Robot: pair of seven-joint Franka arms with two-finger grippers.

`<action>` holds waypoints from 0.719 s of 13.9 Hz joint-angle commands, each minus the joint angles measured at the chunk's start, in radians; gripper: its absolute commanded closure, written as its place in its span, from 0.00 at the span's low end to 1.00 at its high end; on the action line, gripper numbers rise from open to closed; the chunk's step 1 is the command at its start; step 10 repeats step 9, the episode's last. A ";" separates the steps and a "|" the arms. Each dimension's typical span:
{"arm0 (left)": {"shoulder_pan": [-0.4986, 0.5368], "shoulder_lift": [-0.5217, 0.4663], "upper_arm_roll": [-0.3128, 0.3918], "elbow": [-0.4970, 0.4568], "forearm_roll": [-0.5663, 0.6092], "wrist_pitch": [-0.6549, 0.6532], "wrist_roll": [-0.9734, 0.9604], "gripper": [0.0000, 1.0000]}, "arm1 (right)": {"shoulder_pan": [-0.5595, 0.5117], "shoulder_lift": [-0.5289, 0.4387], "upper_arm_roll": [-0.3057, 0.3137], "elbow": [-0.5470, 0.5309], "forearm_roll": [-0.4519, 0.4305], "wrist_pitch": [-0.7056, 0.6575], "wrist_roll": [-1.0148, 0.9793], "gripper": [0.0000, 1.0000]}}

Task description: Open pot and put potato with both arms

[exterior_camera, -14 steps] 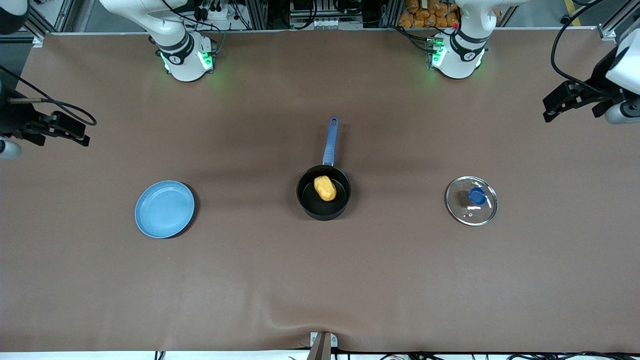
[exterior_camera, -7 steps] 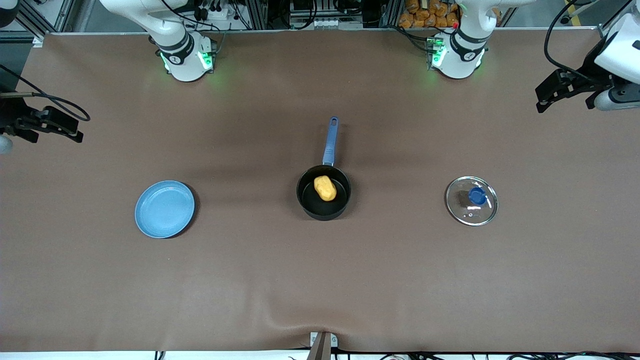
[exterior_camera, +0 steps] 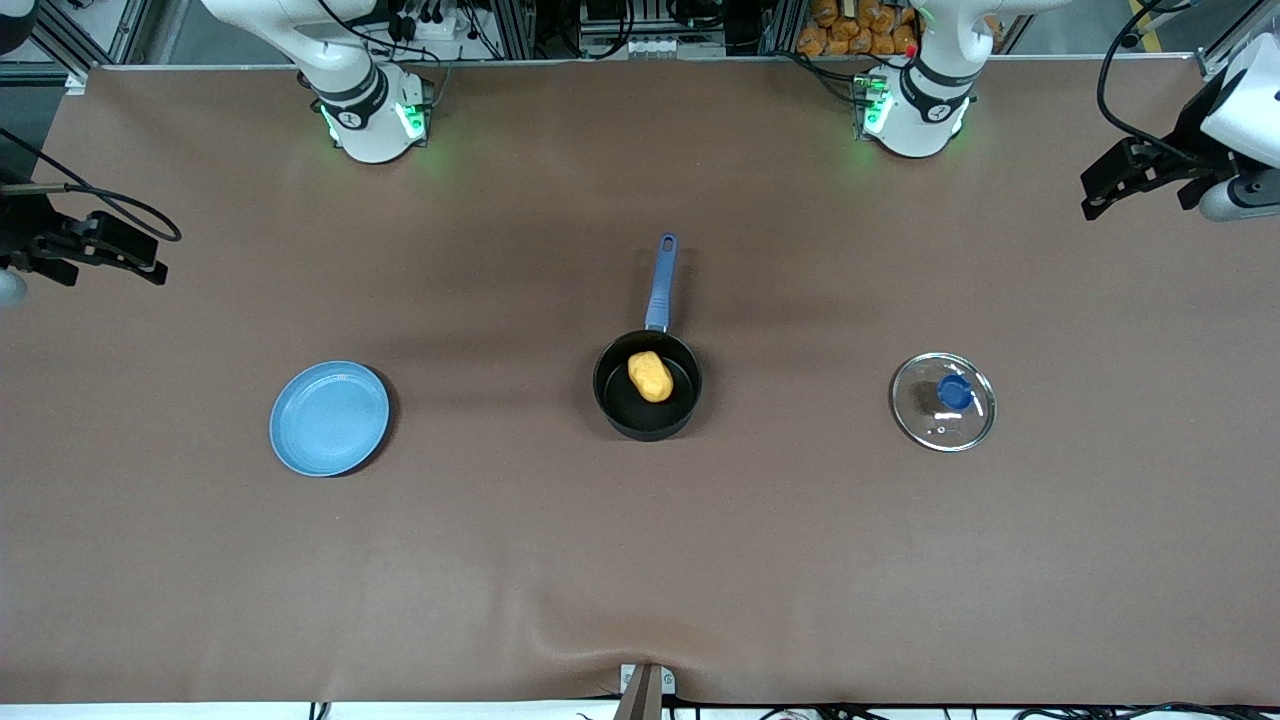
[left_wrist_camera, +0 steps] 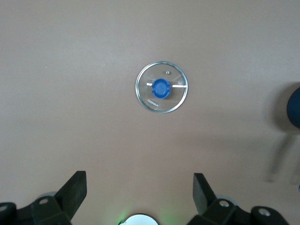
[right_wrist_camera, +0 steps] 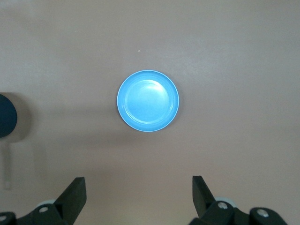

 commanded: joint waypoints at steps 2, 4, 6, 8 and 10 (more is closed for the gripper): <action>0.004 -0.040 0.003 -0.043 -0.016 -0.002 0.010 0.00 | -0.035 -0.032 0.029 -0.025 -0.002 0.002 -0.011 0.00; 0.002 -0.027 0.001 -0.031 -0.034 -0.002 0.010 0.00 | -0.069 -0.032 0.067 -0.025 -0.002 0.002 -0.011 0.00; 0.002 -0.007 0.003 0.000 -0.052 0.000 0.006 0.00 | -0.073 -0.033 0.071 -0.025 -0.004 0.002 -0.011 0.00; 0.002 0.011 0.004 0.028 -0.054 -0.002 0.003 0.00 | -0.070 -0.033 0.072 -0.025 -0.010 0.003 -0.012 0.00; 0.004 0.011 0.006 0.028 -0.051 -0.002 0.006 0.00 | -0.069 -0.033 0.074 -0.025 -0.013 0.005 -0.018 0.00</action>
